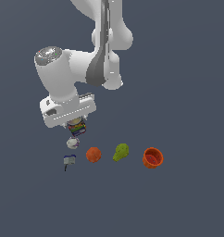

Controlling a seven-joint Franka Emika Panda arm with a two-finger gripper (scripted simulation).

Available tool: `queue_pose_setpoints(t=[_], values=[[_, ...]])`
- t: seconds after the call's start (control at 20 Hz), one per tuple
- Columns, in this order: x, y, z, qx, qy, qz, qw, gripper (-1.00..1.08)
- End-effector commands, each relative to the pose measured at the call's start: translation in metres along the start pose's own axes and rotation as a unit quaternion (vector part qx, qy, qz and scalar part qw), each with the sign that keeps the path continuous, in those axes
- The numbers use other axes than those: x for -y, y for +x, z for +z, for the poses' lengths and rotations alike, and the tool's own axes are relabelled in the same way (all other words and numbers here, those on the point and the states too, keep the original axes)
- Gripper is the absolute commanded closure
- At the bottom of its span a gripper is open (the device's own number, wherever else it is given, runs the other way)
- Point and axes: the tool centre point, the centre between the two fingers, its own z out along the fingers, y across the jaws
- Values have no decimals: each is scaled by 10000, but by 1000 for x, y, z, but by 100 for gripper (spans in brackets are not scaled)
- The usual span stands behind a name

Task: Pick up a designated object from a clutter of objects.

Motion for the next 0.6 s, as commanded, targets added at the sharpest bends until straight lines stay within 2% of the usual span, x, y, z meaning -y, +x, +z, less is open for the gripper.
queue_pose_setpoints(t=[0.0,0.55], values=[[8,19,-26,-7,-12,1,10000,108],[42,97,-124,-9,-8,3,10000,108]])
